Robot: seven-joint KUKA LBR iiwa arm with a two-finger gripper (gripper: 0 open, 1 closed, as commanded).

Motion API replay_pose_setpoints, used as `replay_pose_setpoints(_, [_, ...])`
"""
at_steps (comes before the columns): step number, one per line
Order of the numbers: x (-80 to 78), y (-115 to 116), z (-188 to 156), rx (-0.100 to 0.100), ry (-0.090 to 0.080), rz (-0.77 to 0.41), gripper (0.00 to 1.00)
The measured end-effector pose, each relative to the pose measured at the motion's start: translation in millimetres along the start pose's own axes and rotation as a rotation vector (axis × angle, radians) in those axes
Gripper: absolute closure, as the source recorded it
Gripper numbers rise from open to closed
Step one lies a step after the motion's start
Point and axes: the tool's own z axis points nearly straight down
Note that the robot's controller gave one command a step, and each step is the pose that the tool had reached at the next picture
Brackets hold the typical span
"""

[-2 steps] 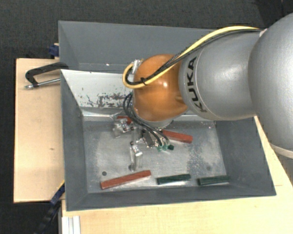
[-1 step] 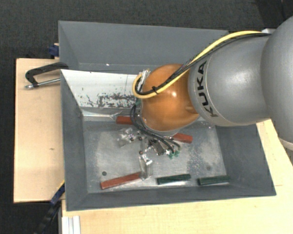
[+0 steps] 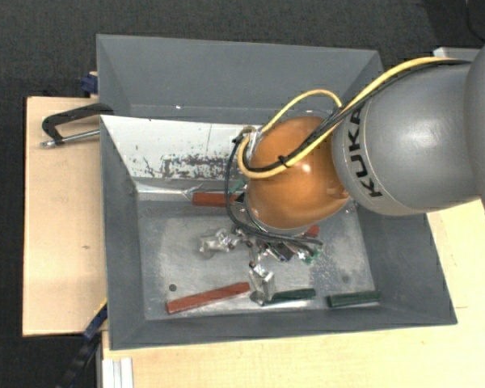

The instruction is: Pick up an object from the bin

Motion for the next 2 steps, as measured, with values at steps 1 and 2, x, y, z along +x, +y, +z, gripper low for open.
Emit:
replay_pose_setpoints(1, [-8.3,21.2,53.3,-0.001,0.001,-0.088,0.00])
replay_pose_setpoints(2, [-8.6,19.1,49.5,0.004,-0.010,-0.423,1.00])
